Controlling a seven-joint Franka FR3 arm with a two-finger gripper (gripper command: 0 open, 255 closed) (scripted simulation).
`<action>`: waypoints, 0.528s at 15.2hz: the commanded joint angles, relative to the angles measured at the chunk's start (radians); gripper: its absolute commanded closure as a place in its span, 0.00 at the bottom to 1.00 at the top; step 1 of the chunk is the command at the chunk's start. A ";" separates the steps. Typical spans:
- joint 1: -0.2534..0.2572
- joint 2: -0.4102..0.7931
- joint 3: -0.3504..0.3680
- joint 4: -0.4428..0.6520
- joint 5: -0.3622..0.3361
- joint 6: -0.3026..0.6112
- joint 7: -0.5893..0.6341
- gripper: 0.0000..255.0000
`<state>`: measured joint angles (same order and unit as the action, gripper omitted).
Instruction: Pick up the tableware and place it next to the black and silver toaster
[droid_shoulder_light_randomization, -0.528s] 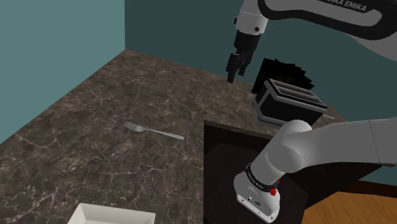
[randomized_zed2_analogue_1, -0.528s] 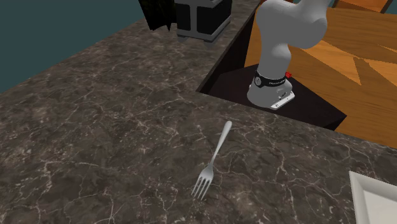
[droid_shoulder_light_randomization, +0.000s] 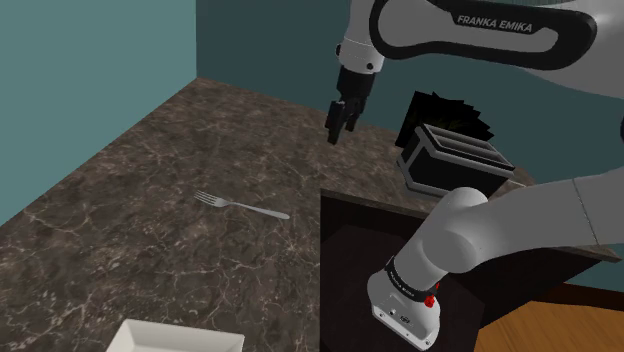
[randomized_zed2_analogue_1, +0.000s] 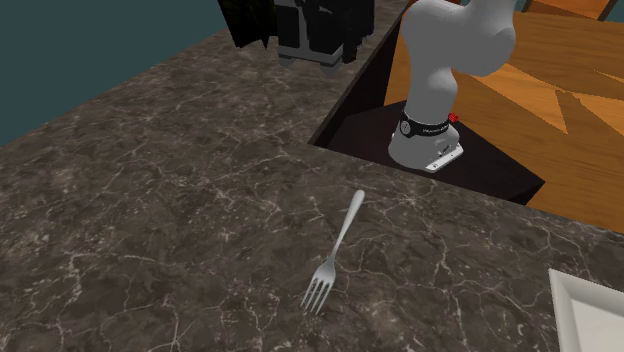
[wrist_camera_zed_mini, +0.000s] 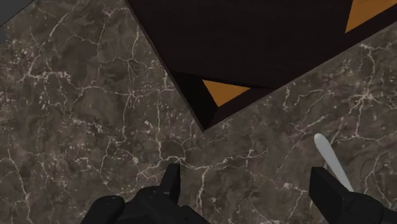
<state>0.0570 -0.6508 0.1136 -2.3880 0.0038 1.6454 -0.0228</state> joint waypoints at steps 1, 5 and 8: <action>0.020 0.037 0.025 -0.014 0.022 0.065 0.012 0.00; 0.052 0.124 0.065 -0.028 0.051 0.189 0.022 0.00; 0.073 0.199 0.097 -0.026 0.067 0.280 0.030 0.00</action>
<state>0.1233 -0.4841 0.1992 -2.4277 0.0660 1.8986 0.0027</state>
